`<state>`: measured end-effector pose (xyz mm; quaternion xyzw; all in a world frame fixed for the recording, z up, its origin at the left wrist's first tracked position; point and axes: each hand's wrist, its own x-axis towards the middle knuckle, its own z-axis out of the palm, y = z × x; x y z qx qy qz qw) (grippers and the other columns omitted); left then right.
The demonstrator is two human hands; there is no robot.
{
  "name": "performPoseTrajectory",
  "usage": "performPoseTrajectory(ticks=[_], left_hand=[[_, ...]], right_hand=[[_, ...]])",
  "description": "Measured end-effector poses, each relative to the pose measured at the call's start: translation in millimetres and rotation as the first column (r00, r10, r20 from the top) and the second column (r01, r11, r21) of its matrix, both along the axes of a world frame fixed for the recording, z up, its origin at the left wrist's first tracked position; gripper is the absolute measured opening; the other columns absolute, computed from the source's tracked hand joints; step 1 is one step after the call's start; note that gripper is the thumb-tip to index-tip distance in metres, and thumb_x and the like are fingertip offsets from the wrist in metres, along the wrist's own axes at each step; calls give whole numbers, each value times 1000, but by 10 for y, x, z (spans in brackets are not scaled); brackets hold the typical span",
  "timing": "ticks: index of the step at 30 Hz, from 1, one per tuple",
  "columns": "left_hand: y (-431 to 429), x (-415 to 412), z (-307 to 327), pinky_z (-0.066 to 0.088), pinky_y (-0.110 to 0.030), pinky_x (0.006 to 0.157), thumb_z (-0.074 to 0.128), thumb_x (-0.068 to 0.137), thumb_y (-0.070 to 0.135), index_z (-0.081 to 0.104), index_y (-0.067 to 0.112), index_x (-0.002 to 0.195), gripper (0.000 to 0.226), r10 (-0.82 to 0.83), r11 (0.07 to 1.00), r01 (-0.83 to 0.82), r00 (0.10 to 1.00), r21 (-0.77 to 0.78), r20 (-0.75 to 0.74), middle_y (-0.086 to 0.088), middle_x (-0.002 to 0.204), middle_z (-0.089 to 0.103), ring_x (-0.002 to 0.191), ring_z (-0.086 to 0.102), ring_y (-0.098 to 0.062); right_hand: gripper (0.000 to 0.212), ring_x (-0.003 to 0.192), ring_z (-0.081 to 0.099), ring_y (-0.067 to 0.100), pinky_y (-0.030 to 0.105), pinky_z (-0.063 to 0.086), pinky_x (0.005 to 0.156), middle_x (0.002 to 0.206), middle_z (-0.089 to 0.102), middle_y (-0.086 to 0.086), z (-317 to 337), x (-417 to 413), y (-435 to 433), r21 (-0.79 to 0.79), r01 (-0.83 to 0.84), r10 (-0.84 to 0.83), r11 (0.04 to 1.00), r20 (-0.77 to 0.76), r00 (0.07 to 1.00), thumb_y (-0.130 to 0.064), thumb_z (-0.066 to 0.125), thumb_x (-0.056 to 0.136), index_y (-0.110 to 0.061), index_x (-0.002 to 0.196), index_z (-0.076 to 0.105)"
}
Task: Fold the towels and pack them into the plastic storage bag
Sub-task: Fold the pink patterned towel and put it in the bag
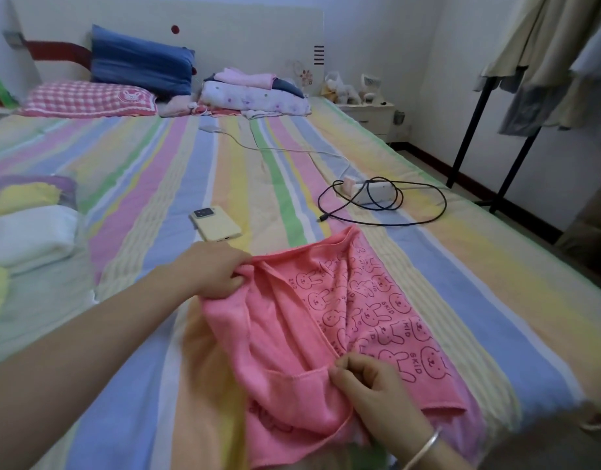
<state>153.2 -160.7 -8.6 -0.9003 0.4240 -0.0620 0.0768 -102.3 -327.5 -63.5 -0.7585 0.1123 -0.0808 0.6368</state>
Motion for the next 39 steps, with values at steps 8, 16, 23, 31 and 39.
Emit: performPoseTrajectory(ticks=[8, 16, 23, 31, 39], left_hand=[[-217, 194, -198, 50, -35, 78, 70, 68, 47, 75, 18, 78, 31, -52, 941, -72, 934, -330, -353, 8, 90, 64, 85, 58, -14], [-246, 290, -266, 37, -3, 84, 80, 77, 27, 78, 30, 83, 7, -114, 867, -191, 824, -460, -555, 21, 119, 64, 103, 58, 9], [-296, 257, -323, 48, -19, 86, 75, 82, 31, 77, 35, 87, 6, -116, 821, -257, 800, -510, -589, 17, 95, 73, 94, 63, 2], [-12, 179, 200, 43, -6, 69, 78, 80, 22, 73, 25, 80, 6, -87, 465, -485, 807, -740, -584, 17, 72, 69, 68, 58, 15], [910, -114, 1265, 49, -37, 84, 77, 80, 17, 73, 5, 100, 24, -26, 176, -487, 866, -855, -499, -4, 82, 70, 78, 56, -19]], right_hand=[[23, 59, 47, 10, 22, 36, 56, 59, 54, 0, -16, -32, -27, 59, -19, 18, 998, 16, 1000, -25, 62, 76, -4, 66, 62], [17, 59, 47, 9, 21, 36, 57, 56, 54, -4, -54, -12, -31, 124, -28, 27, 992, 5, 1000, -26, 62, 75, -17, 60, 61], [26, 62, 46, 15, 26, 35, 60, 60, 54, 3, -78, -30, -61, 130, -42, 41, 991, 7, 999, -31, 64, 74, -7, 68, 61], [20, 52, 45, 8, 16, 36, 48, 55, 51, -2, 234, -87, -156, 199, 77, -85, 977, 31, 996, -19, 65, 83, -9, 66, 63], [20, 69, 59, 16, 22, 55, 64, 69, 63, -2, 1376, -105, -568, 67, 424, -416, 903, 381, 826, -8, 49, 97, -8, 85, 65]])
